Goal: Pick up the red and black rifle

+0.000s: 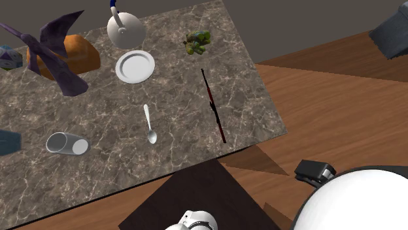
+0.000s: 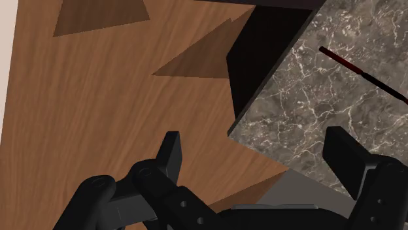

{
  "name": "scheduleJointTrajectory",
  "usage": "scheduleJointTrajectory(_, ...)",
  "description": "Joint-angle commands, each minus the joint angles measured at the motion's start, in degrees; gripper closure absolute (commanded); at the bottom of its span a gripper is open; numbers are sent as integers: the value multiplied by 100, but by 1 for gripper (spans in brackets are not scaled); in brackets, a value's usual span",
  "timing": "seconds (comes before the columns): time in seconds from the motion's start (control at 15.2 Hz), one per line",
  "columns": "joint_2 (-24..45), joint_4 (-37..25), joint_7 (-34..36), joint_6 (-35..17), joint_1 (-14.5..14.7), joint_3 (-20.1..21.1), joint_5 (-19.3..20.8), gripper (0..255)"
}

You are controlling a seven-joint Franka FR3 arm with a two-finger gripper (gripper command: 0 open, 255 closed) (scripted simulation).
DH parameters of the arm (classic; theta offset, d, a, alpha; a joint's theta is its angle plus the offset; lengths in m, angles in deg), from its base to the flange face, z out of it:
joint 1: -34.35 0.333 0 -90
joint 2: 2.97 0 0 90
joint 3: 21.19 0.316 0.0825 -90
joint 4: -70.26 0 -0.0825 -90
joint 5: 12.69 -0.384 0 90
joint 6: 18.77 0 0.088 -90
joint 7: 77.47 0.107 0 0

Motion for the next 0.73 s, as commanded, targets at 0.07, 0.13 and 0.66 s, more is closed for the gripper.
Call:
scheduleJointTrajectory(0.07,40,123,-67,-182,74,23,-42,0)
scheduleJointTrajectory(0.13,85,242,-135,-365,149,46,-85,0)
scheduleJointTrajectory(0.66,647,1001,-711,-1841,785,259,-438,0)
